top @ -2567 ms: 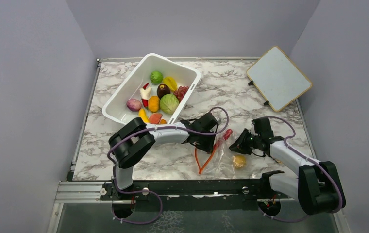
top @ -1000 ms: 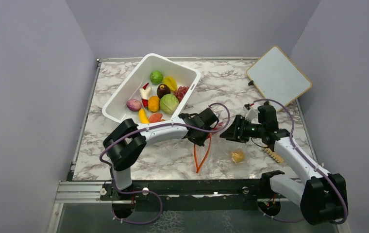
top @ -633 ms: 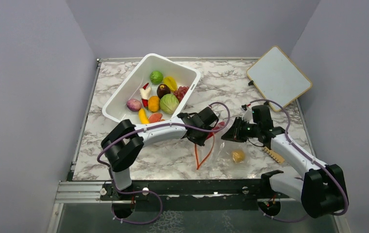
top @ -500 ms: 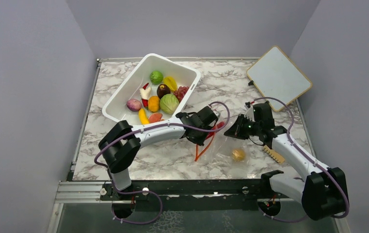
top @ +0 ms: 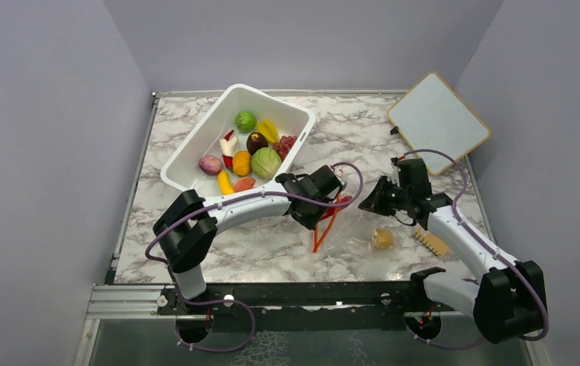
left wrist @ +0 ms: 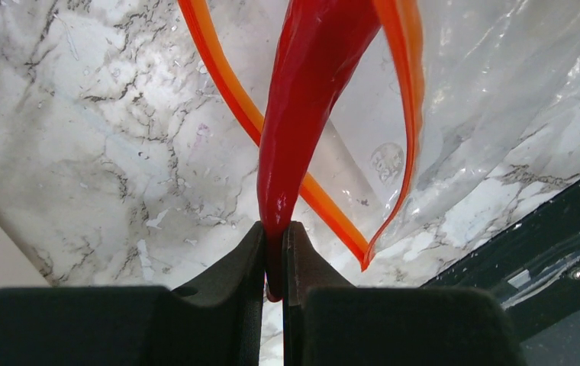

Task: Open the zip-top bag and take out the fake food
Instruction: Pick up the fake vegetable from the zipper food storage bag.

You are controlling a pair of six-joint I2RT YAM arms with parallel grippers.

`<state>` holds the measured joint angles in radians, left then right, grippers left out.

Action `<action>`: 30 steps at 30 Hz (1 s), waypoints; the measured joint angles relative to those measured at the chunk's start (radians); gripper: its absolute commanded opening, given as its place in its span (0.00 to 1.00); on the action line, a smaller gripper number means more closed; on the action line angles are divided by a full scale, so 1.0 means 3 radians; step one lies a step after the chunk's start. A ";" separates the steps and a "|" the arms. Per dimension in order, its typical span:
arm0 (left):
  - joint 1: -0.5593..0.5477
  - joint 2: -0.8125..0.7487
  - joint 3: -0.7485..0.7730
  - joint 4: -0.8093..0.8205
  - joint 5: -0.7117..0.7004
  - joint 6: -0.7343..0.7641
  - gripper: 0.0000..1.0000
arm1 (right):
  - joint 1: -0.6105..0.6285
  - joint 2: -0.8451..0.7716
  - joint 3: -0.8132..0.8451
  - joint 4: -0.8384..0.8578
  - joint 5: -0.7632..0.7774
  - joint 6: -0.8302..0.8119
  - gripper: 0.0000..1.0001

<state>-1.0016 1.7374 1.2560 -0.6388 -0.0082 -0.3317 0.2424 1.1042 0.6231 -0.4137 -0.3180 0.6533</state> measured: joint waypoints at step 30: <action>0.0065 -0.0142 0.0473 -0.0874 -0.0568 0.0375 0.00 | 0.0000 -0.0243 -0.0219 -0.0189 0.0390 0.0154 0.01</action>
<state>-0.9821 1.6947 1.3979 -0.9009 -0.1787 -0.2192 0.2424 1.0313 0.5575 -0.4706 -0.2008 0.6994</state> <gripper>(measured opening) 0.117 0.012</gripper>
